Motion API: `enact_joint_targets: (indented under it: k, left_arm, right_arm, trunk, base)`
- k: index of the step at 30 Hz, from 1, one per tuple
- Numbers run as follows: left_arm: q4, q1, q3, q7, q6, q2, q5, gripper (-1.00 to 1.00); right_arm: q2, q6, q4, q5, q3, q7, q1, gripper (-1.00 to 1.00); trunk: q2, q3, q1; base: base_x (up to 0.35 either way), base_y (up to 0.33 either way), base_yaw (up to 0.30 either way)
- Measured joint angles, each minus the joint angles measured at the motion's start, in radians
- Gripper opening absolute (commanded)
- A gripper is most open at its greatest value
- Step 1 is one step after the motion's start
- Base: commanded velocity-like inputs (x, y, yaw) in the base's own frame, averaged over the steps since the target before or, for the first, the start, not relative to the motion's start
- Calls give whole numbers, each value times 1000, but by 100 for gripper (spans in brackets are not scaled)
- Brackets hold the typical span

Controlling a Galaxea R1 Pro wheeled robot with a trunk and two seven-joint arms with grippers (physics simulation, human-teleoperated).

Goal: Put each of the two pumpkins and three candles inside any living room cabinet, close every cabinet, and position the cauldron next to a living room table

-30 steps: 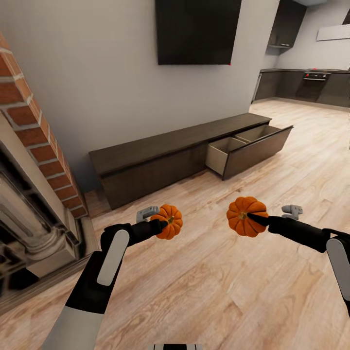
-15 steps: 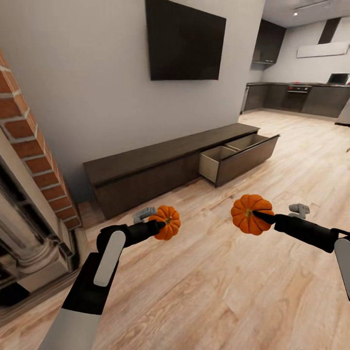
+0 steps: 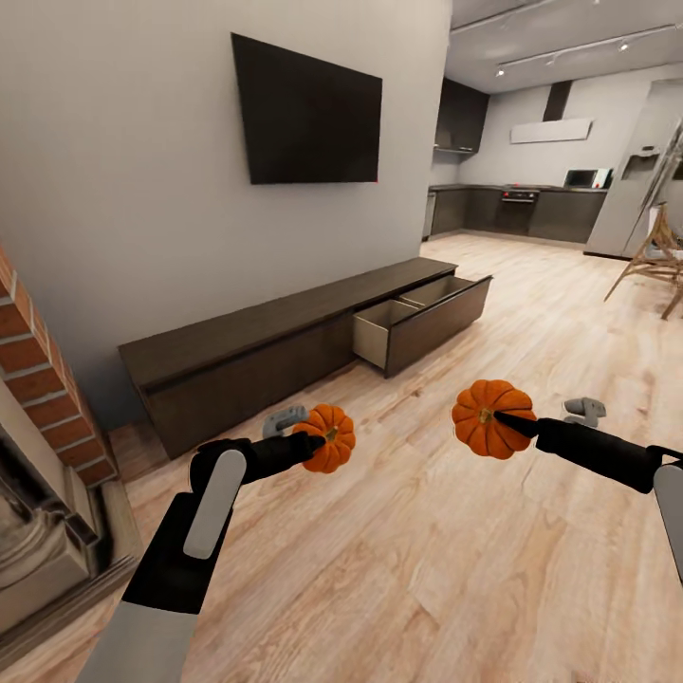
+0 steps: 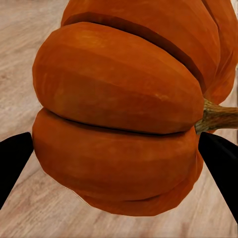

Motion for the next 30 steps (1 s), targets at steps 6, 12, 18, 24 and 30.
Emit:
enact_joint_targets:
  k: [6,12,18,24,30]
  left_arm:
    - [0,0,0,2,0,0,2,-100]
    - [1,0,1,4,0,2,3,-100]
    - [-14,3,-5,0,-3,2,8,-100]
    - [-9,4,-6,6,-10,2,4,-100]
    - [-27,15,1,12,-19,6,-2,-100]
  right_arm:
    - [1,-1,0,3,0,0,0,-100]
    - [4,-2,1,-6,-3,0,2,-100]
    - [4,-5,1,-6,-1,-1,3,-100]
    - [4,-11,1,-5,-2,0,3,-100]
    - [-2,-13,1,-2,-1,0,1,-100]
  trunk:
    - [1,23,-3]
    - [3,47,-5]
    - [3,50,-6]
    - [3,50,-6]
    - [3,50,-6]
  base:
    - [0,0,-233]
    - [0,0,-26]
    - [5,-2,-2]
    - [177,-134,0]
    - [261,-208,0]
